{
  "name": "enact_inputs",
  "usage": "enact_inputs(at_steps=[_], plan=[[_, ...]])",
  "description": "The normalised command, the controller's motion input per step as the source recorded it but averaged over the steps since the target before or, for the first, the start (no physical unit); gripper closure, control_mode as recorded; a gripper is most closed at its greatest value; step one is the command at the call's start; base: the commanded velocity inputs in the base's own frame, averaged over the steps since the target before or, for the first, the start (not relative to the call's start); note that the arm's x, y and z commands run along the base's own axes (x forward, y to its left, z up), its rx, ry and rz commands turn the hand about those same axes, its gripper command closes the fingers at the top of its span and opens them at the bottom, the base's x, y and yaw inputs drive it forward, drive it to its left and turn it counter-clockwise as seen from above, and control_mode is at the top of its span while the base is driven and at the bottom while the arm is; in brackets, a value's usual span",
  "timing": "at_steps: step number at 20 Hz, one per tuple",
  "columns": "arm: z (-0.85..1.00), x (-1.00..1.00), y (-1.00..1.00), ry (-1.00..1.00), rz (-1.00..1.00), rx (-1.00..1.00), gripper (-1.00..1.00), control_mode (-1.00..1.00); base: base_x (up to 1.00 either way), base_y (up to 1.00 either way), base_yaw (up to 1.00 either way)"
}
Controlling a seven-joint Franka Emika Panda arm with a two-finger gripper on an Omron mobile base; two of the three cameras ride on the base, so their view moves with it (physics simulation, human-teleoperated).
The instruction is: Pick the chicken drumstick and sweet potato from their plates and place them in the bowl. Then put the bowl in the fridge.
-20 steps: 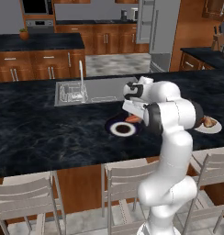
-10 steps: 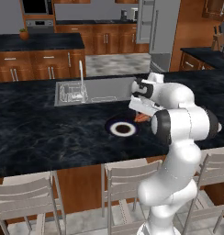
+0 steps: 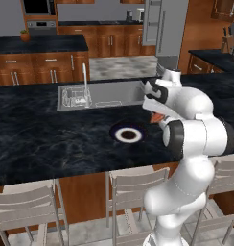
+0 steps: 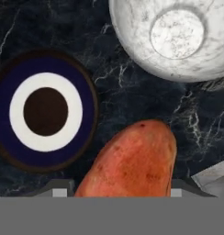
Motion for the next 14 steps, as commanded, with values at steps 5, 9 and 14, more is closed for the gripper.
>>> enact_inputs(at_steps=[5,9,14], plan=[[0.07,0.0,-0.51,-0.17,0.15,-0.13,1.0,-1.0,0.0,0.0,0.0],[0.02,0.0,-0.55,-0.13,0.15,-0.06,1.0,-1.0,0.0,0.0,0.0],[0.01,0.0,-0.55,-0.1,0.14,-0.02,1.0,-1.0,0.0,0.0,0.0]])
